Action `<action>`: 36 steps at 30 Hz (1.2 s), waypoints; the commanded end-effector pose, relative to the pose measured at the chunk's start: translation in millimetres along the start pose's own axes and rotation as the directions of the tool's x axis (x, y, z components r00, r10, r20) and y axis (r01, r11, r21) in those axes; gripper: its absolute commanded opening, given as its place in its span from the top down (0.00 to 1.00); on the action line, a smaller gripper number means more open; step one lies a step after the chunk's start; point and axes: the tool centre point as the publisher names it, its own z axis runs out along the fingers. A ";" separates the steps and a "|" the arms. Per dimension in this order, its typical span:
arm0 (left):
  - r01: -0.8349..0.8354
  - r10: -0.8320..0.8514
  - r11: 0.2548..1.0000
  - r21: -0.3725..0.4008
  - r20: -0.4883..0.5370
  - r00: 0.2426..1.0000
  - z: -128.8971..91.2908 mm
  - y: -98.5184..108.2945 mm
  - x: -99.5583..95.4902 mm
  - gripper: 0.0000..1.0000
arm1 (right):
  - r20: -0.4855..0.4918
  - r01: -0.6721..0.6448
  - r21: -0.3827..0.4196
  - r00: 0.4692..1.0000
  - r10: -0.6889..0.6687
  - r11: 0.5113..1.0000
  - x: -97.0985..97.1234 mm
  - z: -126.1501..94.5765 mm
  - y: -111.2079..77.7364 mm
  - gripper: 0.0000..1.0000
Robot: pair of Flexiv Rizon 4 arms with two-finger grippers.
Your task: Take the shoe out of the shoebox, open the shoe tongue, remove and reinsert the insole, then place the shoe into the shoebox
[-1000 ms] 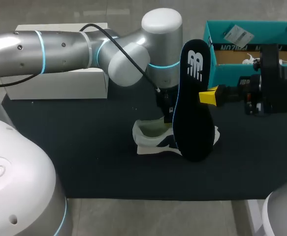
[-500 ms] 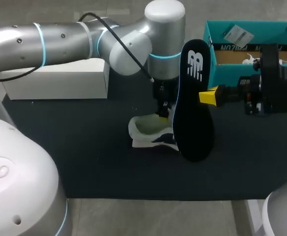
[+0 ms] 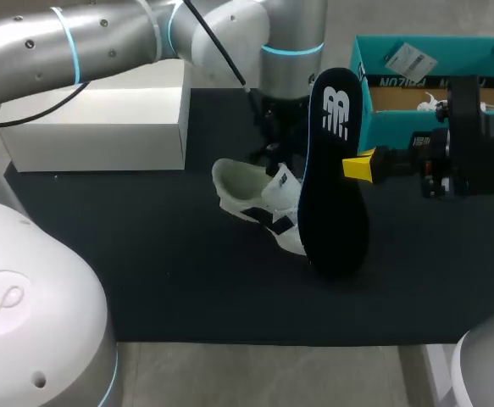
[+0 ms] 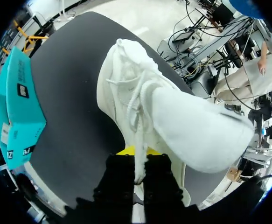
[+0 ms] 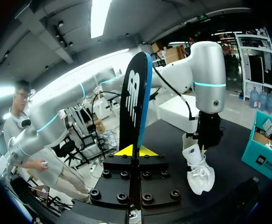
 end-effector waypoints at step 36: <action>-0.811 0.802 0.515 -0.277 -0.179 0.570 2.3 15.9 -29.8 1.00 | 0.013 0.000 -0.004 1.000 0.000 1.000 7.4 3.5 -0.6 1.00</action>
